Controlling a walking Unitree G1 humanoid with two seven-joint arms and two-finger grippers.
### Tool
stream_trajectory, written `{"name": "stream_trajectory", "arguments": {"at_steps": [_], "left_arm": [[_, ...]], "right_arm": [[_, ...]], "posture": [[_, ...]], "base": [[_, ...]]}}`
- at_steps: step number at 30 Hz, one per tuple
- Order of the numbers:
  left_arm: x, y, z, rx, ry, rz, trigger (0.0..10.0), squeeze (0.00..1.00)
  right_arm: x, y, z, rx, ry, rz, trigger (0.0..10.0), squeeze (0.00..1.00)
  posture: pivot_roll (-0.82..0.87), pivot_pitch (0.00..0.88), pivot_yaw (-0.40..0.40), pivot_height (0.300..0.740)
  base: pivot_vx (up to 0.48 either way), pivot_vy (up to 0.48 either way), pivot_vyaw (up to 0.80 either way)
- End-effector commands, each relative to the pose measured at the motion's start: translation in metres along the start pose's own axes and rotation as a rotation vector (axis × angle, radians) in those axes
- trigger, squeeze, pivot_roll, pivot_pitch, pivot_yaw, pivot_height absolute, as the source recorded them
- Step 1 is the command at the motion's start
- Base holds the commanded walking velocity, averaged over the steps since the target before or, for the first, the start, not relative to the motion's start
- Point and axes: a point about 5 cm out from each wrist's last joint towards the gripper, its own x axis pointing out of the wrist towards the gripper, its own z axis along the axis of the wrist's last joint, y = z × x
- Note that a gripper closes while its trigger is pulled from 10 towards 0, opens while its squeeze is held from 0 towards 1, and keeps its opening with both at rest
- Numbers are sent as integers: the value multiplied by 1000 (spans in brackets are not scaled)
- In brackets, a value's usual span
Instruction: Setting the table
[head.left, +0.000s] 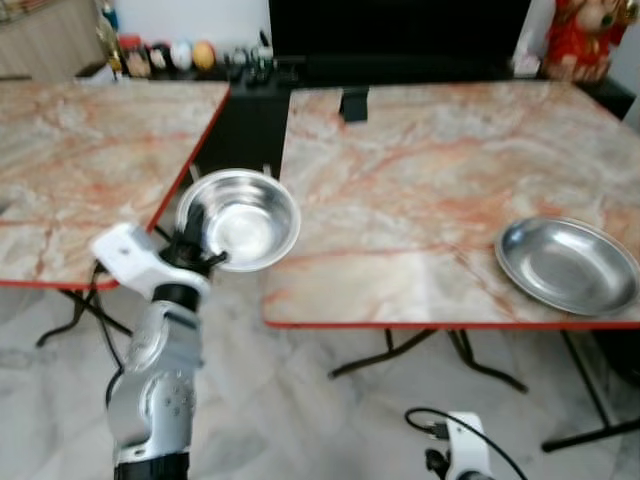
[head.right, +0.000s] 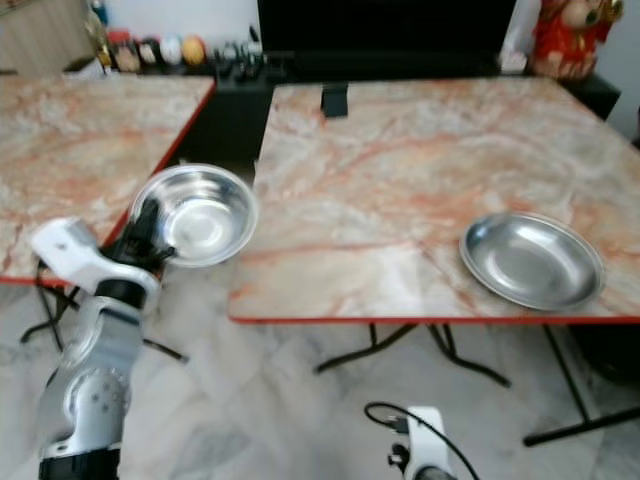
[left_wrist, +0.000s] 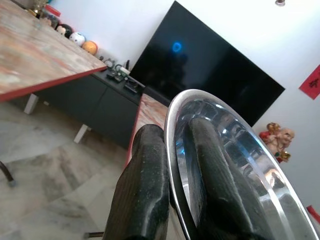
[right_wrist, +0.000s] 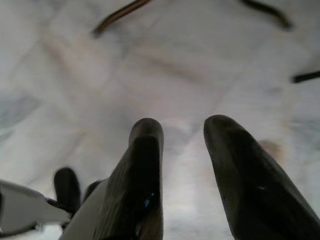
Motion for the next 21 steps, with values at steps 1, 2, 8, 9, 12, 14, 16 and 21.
{"name": "stream_trajectory", "arguments": {"at_steps": [1, 2, 8, 9, 12, 14, 16, 21], "left_arm": [[0, 4, 5, 8, -18, 13, 10000, 0], [0, 5, 5, 8, -18, 13, 10000, 0], [0, 5, 5, 10, -19, 14, 10000, 0], [1, 5, 5, 10, -20, 14, 10000, 0], [1, 4, 6, 10, -21, 12, 10000, 0], [1, 5, 6, 10, -20, 10, 10000, 0], [1, 4, 5, 12, -19, 8, 10000, 0], [1, 4, 5, 17, -16, 3, 10000, 0]], "right_arm": [[1, 9, 0, 11, 1, 21, 10000, 0], [1, 9, 0, 11, 1, 21, 10000, 0], [1, 10, 1, 14, -2, 22, 10000, 0], [1, 10, 1, 14, -3, 22, 10000, 0], [1, 9, 1, 14, -3, 22, 10000, 0], [1, 10, 1, 14, -3, 22, 10000, 0], [1, 9, 1, 14, -4, 21, 10000, 0], [1, 10, 0, 15, -5, 20, 10000, 0]], "posture": [[-26, 0, 7, 707], [-27, 0, 8, 707], [-25, 0, 6, 707], [-25, 0, 6, 707], [-24, 0, 5, 707], [-26, 0, 8, 707], [-26, 0, 7, 707], [-25, 0, 10, 707]], "base": [[0, -416, 0], [0, -416, 0], [0, -417, 0], [0, -412, 0], [0, -414, 0], [0, -412, 0], [0, -416, 0], [0, -413, 0]]}}
